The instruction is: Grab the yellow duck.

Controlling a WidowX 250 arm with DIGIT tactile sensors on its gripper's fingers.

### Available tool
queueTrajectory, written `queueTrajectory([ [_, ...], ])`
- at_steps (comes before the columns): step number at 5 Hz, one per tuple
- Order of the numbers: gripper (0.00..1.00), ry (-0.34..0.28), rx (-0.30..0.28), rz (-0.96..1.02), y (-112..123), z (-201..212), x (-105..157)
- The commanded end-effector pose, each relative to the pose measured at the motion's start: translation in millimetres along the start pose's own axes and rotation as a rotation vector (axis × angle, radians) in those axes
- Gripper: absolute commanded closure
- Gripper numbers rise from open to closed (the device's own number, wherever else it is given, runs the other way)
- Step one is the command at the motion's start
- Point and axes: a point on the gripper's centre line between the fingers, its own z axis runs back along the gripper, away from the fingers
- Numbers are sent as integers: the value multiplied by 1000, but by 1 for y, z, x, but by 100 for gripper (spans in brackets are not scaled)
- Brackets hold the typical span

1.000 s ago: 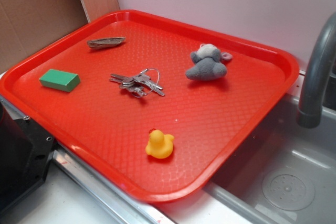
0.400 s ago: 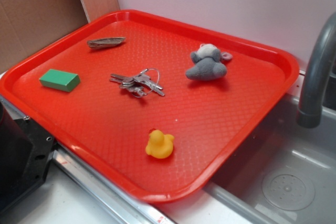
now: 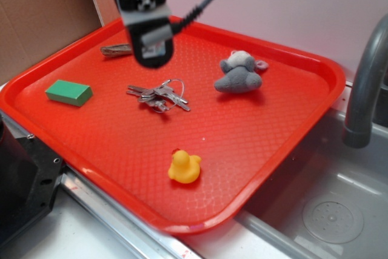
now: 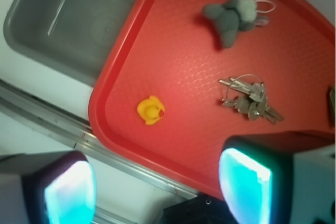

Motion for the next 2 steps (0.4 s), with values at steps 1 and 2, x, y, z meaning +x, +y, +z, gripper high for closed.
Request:
queueTrajectory([
  [1, 0, -84, 28, 97, 78, -25, 8],
  [2, 0, -42, 101, 96, 124, -70, 5],
])
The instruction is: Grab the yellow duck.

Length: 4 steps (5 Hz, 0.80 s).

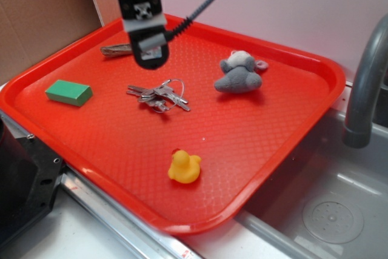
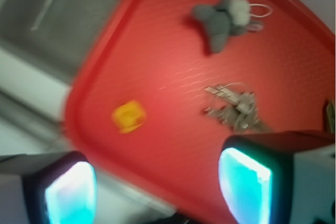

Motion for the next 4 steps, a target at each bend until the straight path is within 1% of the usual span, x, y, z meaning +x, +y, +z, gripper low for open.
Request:
queueTrajectory([
  [1, 0, 51, 59, 7, 47, -90, -13],
  [2, 0, 50, 40, -7, 36, -94, -12],
  [4, 0, 50, 40, -7, 36, -94, -12],
])
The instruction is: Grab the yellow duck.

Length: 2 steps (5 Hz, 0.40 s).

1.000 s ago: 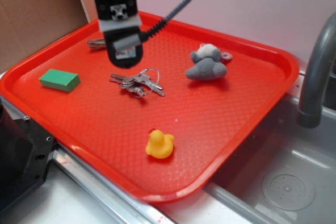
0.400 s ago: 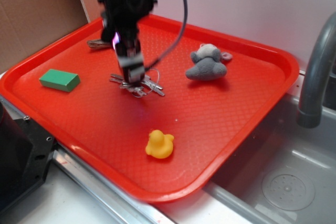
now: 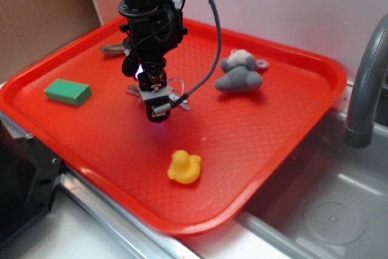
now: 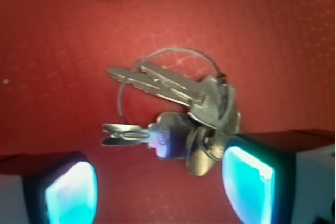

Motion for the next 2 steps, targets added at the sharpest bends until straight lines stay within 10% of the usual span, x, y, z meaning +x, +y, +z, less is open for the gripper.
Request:
queueTrajectory([
  [1, 0, -18, -47, -88, -28, 2, 9],
  [2, 0, -44, -63, -173, -55, 11, 11],
])
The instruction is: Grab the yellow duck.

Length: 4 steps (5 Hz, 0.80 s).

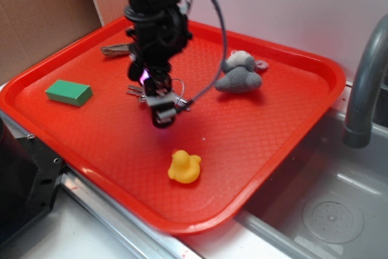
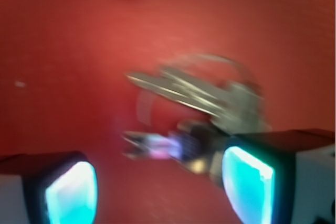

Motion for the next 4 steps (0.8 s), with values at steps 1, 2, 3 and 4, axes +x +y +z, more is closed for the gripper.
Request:
queueTrajectory([
  [1, 0, -88, -13, -172, -49, 23, 3],
  [2, 0, -129, -16, -204, -60, 35, -4],
  [3, 0, -171, -19, -235, -69, 51, -13],
  [4, 0, -106, -7, -228, -72, 32, -13],
])
